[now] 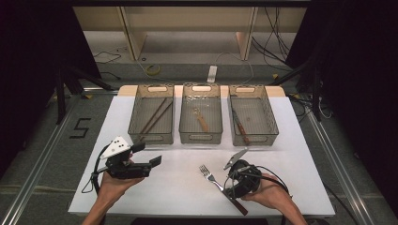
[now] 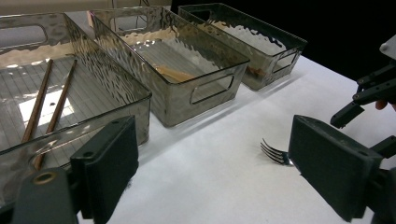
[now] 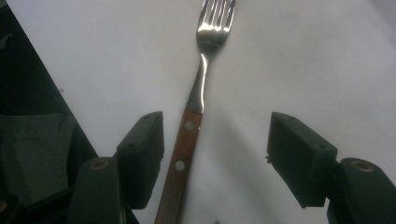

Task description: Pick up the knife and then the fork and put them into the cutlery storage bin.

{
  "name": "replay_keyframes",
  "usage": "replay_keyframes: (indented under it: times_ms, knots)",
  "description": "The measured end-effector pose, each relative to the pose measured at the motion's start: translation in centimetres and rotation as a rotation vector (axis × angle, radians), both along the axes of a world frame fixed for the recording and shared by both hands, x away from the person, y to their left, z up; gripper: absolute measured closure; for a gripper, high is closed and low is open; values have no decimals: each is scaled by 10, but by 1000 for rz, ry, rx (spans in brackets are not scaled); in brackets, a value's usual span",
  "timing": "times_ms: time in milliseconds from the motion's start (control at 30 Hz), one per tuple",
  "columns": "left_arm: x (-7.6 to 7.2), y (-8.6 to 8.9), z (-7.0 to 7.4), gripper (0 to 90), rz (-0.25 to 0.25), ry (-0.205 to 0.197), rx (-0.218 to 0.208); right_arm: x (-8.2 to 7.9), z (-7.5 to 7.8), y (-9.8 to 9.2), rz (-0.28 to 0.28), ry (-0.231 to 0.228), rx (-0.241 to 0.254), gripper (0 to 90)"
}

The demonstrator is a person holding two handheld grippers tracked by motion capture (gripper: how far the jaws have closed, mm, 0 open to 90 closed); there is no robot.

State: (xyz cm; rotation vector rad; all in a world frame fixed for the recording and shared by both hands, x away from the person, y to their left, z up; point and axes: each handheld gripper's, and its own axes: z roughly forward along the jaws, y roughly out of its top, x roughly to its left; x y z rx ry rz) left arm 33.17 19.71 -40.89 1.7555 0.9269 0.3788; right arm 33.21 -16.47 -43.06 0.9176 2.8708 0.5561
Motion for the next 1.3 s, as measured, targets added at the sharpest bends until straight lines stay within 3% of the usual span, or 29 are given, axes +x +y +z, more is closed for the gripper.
replay_keyframes:
  times_ms: [933, 1300]
  knots:
    - [0, 0, 0, 154, -3, 1, 6, -8, -17, 10, 54, 60, -71, 574]
    - [0, -1, -1, 154, -4, 2, 5, -8, -26, 13, 90, 46, -118, 641]
